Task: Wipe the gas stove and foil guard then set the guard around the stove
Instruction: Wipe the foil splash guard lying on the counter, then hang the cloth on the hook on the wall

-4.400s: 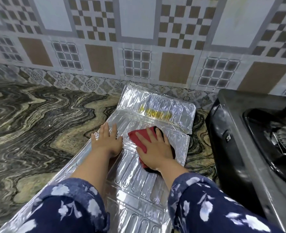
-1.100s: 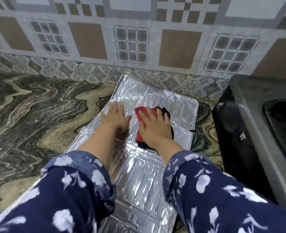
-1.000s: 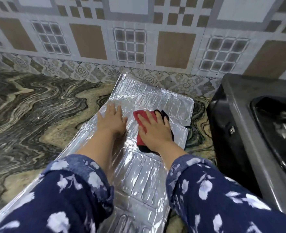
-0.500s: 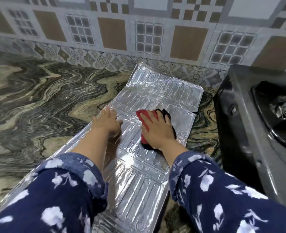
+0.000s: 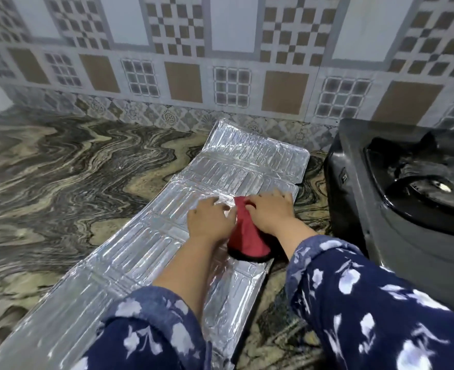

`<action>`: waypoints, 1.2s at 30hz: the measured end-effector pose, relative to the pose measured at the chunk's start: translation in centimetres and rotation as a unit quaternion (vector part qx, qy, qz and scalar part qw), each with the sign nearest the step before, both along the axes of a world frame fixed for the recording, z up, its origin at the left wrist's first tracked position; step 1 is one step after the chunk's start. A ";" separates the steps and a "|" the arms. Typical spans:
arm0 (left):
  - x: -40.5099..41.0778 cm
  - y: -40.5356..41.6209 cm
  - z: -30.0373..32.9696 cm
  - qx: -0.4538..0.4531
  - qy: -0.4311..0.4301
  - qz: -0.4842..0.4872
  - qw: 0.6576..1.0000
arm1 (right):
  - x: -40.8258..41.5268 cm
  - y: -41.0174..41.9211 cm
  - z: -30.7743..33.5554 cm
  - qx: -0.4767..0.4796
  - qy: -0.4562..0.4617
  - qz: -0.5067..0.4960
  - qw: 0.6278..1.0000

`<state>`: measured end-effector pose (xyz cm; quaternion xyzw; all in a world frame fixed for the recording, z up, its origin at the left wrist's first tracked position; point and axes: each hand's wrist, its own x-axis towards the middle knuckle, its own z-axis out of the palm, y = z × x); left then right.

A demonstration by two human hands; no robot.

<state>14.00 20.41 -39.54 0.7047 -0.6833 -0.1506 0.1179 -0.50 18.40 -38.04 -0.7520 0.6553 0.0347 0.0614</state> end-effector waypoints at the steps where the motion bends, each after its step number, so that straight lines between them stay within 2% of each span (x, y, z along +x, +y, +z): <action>1: -0.5 0.9 0.2 0.004 0.000 0.007 1.000 | 0.1 -0.1 0.0 0.002 -0.015 0.009 1.000; 4: -1.2 3.0 -0.1 0.014 -0.016 0.013 1.000 | 0.6 0.0 0.0 0.043 -0.126 0.026 0.991; 9: -1.6 5.2 -1.0 -0.009 0.000 0.045 0.999 | 0.3 -0.7 -0.7 0.046 -0.137 -0.040 0.989; 11: -1.5 5.3 -0.5 0.002 0.039 0.055 0.998 | -0.1 -0.6 -0.1 0.075 -0.144 -0.064 0.985; 14: -1.0 4.7 1.0 0.013 0.161 0.053 0.985 | -1.1 -0.1 2.4 0.065 -0.186 -0.093 0.976; 16: -0.8 3.6 2.9 -0.024 0.251 0.053 0.966 | -1.8 -0.3 4.4 0.044 -0.277 -0.126 0.951; 19: -0.6 1.5 7.3 -0.105 0.356 0.063 0.927 | -2.0 -1.0 8.3 0.037 -0.429 -0.141 0.891; 22: -0.9 -1.1 12.3 -0.166 0.367 0.063 0.913 | -2.4 -2.1 12.8 -0.034 -0.510 -0.113 0.852; 28: -2.7 -6.7 22.4 -0.256 0.332 -0.018 0.908 | -5.6 -5.0 23.0 -0.191 -0.534 -0.047 0.822; 30: -3.6 -9.0 25.3 -0.288 0.308 -0.046 0.906 | -6.6 -6.3 25.9 -0.221 -0.516 -0.017 0.827; 36: -6.9 -15.0 32.1 -0.375 0.279 -0.082 0.880 | -9.1 -11.2 32.7 -0.325 -0.449 -0.008 0.833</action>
